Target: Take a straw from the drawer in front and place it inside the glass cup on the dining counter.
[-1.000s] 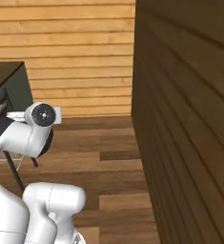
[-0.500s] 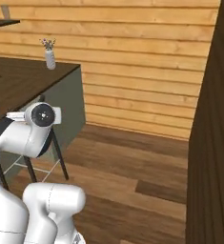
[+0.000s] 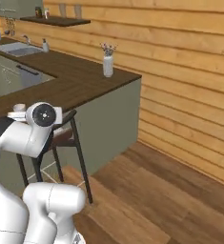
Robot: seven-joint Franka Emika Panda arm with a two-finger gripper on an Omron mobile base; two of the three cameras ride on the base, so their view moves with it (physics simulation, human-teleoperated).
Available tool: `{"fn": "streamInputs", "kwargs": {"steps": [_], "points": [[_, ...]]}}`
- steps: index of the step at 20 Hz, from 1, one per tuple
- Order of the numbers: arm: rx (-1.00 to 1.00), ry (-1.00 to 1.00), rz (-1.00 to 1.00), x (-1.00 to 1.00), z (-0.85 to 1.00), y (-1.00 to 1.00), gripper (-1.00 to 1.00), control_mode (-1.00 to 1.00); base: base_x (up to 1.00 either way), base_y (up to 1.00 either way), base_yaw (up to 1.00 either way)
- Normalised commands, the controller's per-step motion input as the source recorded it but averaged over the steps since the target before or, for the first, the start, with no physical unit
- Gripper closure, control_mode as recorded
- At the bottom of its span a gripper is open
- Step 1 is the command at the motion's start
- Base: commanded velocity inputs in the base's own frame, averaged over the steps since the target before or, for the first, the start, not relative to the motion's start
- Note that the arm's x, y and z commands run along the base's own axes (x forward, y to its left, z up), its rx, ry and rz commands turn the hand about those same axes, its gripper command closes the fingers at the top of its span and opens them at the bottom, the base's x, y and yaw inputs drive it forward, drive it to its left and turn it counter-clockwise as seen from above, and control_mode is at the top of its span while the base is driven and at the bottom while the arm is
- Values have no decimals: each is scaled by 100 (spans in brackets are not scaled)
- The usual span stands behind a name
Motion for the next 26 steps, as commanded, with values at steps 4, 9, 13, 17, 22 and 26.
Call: {"fn": "streamInputs", "kwargs": {"steps": [4,9,13,17,22,26], "points": [[0,0,0,0,0,0,100,100,90,-45,70],[0,0,0,0,0,0,100,100,80,-46,70],[0,0,0,0,0,0,100,100,56,-51,70],[0,0,0,0,0,0,100,100,56,-15,64],[0,0,0,0,0,0,100,100,88,-2,32],[0,0,0,0,0,0,100,100,100,-1,6]]}}
